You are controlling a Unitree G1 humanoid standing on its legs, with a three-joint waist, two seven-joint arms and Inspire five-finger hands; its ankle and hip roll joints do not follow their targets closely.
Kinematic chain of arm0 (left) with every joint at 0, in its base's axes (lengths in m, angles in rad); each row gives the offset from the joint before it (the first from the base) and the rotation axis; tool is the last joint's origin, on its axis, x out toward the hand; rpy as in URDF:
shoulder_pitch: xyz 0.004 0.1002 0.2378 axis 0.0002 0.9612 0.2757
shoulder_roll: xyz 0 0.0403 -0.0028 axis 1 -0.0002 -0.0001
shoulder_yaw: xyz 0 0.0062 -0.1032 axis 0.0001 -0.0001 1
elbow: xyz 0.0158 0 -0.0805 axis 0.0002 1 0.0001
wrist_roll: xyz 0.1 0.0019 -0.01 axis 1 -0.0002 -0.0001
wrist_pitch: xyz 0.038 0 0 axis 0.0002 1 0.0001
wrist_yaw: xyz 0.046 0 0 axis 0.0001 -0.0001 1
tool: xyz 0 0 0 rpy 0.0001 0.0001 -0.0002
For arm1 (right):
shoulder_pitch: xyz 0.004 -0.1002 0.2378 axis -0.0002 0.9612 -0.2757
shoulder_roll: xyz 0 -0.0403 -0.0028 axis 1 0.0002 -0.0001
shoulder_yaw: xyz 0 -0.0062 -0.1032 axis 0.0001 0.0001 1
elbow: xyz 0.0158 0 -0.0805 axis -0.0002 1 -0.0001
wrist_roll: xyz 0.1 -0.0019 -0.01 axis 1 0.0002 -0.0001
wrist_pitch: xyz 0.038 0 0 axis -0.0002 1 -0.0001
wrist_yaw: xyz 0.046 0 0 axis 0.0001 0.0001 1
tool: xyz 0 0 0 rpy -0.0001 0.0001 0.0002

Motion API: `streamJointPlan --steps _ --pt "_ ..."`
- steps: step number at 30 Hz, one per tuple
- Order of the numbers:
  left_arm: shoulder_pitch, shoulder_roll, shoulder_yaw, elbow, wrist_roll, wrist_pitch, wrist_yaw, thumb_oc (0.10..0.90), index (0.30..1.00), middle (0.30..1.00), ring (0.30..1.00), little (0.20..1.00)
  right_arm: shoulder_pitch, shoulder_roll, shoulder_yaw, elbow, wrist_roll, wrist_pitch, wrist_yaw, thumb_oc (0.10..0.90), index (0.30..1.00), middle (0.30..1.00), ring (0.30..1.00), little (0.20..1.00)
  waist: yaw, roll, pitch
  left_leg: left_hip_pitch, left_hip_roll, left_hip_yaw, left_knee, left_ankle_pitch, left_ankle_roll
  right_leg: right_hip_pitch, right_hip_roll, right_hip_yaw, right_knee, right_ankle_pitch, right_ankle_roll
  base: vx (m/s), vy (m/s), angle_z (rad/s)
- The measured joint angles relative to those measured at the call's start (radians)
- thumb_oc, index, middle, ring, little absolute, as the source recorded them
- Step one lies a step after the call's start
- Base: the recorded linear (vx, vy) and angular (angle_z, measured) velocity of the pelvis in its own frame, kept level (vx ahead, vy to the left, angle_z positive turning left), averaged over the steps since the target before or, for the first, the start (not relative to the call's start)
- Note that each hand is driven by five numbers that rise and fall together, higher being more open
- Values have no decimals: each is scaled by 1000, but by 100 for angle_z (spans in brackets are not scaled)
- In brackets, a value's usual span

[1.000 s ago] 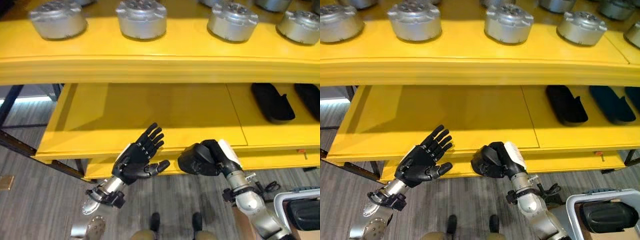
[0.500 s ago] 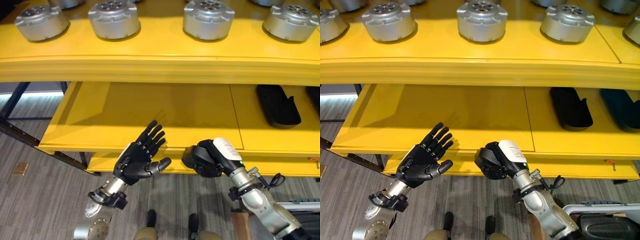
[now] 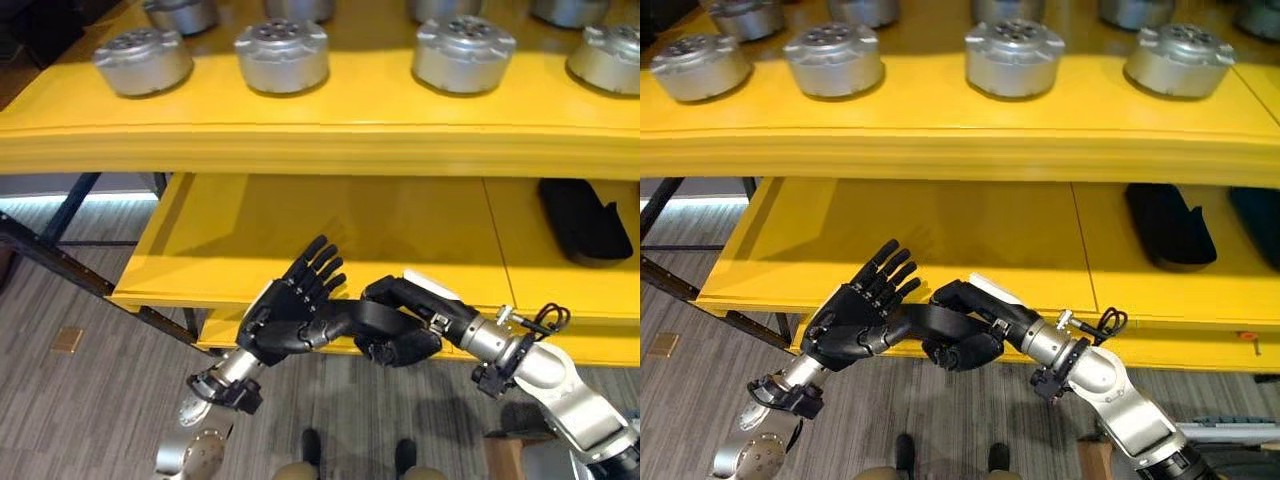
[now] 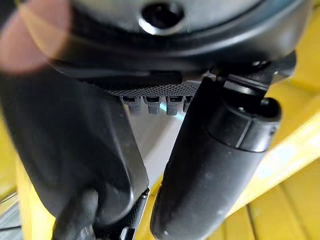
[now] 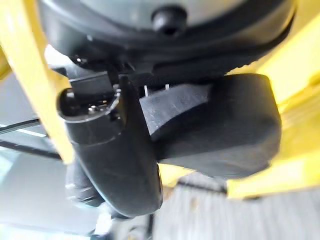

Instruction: Move parts from the plastic box to the shelf.

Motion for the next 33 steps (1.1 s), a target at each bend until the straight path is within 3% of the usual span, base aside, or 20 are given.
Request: streamJointPlan --steps 6,14,18,20,22,26,30,33 --pt "5 14 18 4 0 -2 -15 900 1000 1000 1000 1000 -4 47 1 6 118 99 -3 400 300 300 300 300 24 -39 -23 0 -6 -1 0 3 4 2 -6 1 0 3 3 10 42 3" --pt "-41 -10 42 46 1 -5 -19 900 1000 1000 1000 1000 -40 161 9 90 186 111 -126 400 300 300 300 300 26 -39 -51 1 -6 -3 0 7 5 6 -5 -1 0 6 4 22 14 1" --pt "-74 -32 55 48 -1 -16 -21 900 1000 1000 1000 1000 -50 191 6 103 159 41 -233 400 300 300 300 300 24 -36 -53 2 -6 -3 0 8 6 5 -5 0 0 7 3 0 0 0" --pt "-65 -46 54 32 -38 -37 -24 900 1000 1000 1000 1000 -49 226 -27 103 69 -37 -360 400 300 300 300 300 22 -22 -61 2 -6 0 0 7 7 3 -7 2 0 7 4 12 11 -2" --pt "-68 -61 47 24 -39 -44 -24 900 1000 1000 1000 1000 -49 232 -51 103 18 -65 -400 400 300 300 300 300 22 -15 -65 2 -6 1 0 7 7 2 -7 3 -1 7 4 0 0 0" --pt "-31 -53 -12 20 -34 -4 -29 900 1000 1000 1000 1000 -52 236 -122 107 -62 -170 -542 400 300 300 300 300 21 1 -74 1 -5 7 0 5 10 -2 -9 9 -1 7 4 6 3 -2" --pt "55 -52 -46 24 -28 23 -40 900 1000 1000 1000 1000 -33 235 -172 123 -77 -175 -659 400 300 300 300 300 9 6 -73 -2 -5 12 0 5 10 -10 -9 16 -1 8 4 13 3 -6" --pt "63 -42 -44 24 -28 23 -41 900 1000 1000 1000 1000 -20 239 -187 124 -16 -175 -704 400 300 300 300 300 -2 11 -73 -2 -4 12 0 4 11 -11 -9 17 -1 8 5 0 0 0"
